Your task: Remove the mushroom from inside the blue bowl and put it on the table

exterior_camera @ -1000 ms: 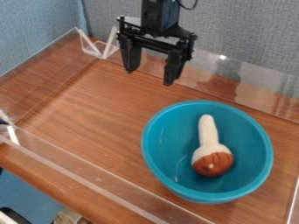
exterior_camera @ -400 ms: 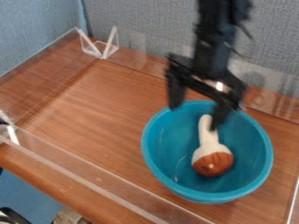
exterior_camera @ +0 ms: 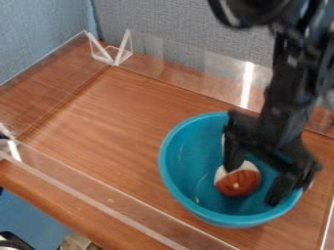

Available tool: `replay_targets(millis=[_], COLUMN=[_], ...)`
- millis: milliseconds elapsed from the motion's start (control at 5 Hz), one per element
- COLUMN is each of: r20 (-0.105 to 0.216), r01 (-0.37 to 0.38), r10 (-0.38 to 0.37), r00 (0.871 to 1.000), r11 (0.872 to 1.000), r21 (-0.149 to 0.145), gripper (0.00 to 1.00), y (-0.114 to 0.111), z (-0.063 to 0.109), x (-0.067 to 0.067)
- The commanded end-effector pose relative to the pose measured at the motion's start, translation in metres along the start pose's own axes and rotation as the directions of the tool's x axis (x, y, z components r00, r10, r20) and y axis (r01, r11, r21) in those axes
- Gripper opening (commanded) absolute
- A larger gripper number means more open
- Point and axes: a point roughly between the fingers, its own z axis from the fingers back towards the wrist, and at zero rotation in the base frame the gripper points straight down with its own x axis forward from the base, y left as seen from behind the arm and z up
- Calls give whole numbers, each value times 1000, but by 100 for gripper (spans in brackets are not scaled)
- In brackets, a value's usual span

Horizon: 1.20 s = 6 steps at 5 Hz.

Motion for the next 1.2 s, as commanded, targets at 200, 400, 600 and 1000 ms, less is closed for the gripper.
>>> replay_targets(millis=[200,400,600,1000], r20=[40,43,45,48], r01=[0,-7,-15,-30], r10=[0,6,13,27], r00=[999,999,999,998], r11=[1000,1000,999,998], r21=[10,20,30,49], gripper=[100,100,100,100], y=[-3,-1,2,6], z=[-2,-4,-7,-13], x=[0,0,1,2])
